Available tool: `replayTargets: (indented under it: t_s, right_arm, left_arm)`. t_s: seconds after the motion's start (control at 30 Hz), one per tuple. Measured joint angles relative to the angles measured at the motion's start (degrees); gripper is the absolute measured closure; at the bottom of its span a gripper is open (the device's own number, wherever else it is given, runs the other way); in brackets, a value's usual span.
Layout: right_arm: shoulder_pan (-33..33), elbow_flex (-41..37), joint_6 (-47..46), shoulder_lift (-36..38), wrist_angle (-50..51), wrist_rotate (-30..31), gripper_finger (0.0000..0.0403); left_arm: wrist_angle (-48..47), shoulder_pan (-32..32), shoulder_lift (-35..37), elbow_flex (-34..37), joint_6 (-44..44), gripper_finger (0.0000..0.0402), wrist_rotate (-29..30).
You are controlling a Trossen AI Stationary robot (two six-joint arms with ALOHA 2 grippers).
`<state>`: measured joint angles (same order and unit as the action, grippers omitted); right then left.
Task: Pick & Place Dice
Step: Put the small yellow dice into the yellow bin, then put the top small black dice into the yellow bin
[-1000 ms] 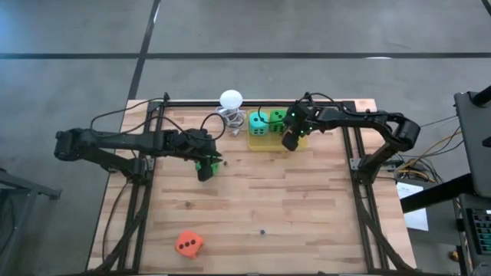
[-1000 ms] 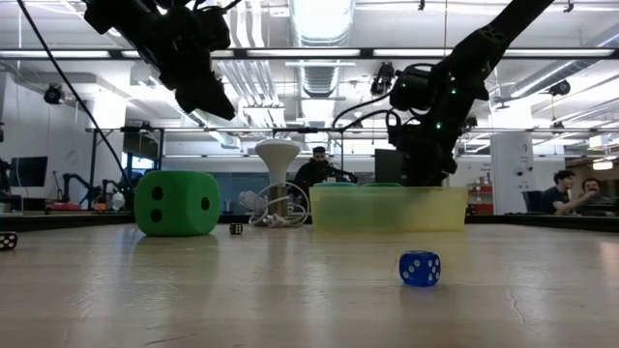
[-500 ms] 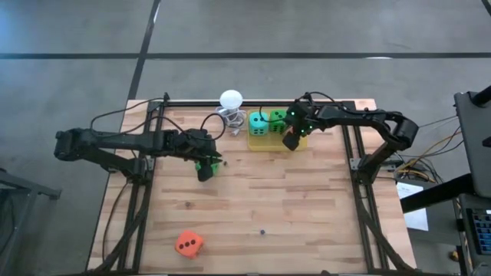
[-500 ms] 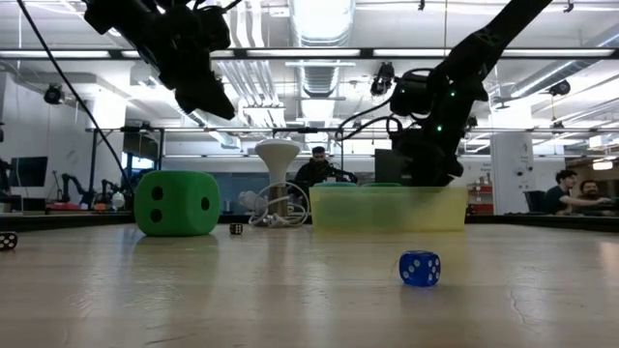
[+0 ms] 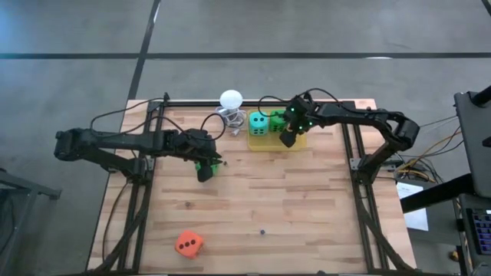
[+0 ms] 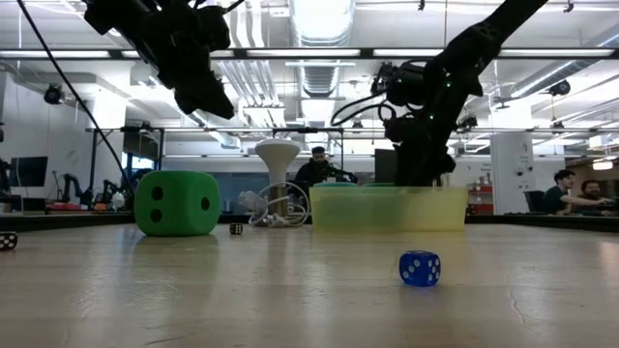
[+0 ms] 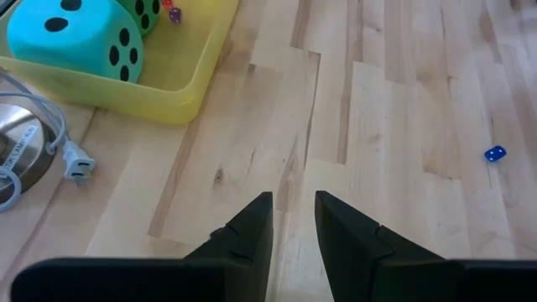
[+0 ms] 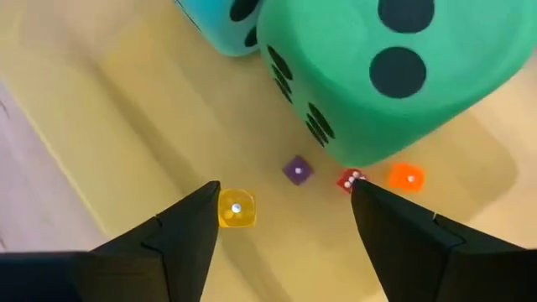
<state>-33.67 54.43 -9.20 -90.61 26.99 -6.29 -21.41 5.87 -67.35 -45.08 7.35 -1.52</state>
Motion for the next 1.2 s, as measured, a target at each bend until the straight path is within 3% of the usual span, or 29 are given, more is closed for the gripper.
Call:
replayTargets:
  t_s: [0.13, 0.23, 0.33, 0.4, 0.5, 0.6, 0.7, 0.8, 1.0, 1.2]
  right_arm:
    - [-0.03, 0.53, -0.12, 0.00, -0.25, -4.59, 0.0128]
    - [0.74, 1.21, -0.67, -0.41, 3.41, 4.38, 0.0126]
    - [0.90, 1.27, 0.53, -1.06, 4.34, 3.02, 0.0129]
    - [1.67, 1.39, -1.28, -0.81, 4.80, 8.25, 0.0132]
    - [1.93, 0.79, 1.36, -0.93, 3.64, -0.56, 0.0135]
    - [2.13, 1.53, -1.44, -1.05, 4.96, 6.70, 0.0135]
    - [1.95, 1.20, -0.06, -1.44, 3.58, -4.41, 0.0131]
    - [2.79, 2.05, -0.21, -1.31, 6.54, 6.98, 0.0130]
    - [2.76, 2.80, 0.14, -0.21, 6.02, 5.08, 0.0129]
    - [4.33, 3.01, 0.38, 3.38, 6.93, 5.04, 0.0134]
  left_arm:
    - [0.00, 0.00, 0.00, 0.00, 0.15, 0.0303, -0.01]
    - [-0.02, 0.00, 0.00, 0.00, 0.15, 0.0303, 0.00]
    - [-0.02, 0.00, 0.00, 0.00, 0.13, 0.0303, -0.02]
    - [-0.02, 0.02, 0.00, 0.00, 0.14, 0.0303, 0.00]
    - [-0.04, 0.04, 0.00, 0.00, 0.15, 0.0303, -0.01]
    - [-0.04, 0.09, 0.00, 0.00, 0.15, 0.0303, -0.02]
    - [-0.21, 0.09, 0.00, 0.00, 0.15, 0.0303, -0.04]
    - [-0.40, 0.13, 0.00, 0.00, 0.16, 0.0303, -0.03]
    - [-0.46, 0.23, -0.06, -0.68, 0.57, 0.0303, -0.15]
    - [-6.26, 0.22, -2.52, -6.56, 0.46, 0.0303, -0.15]
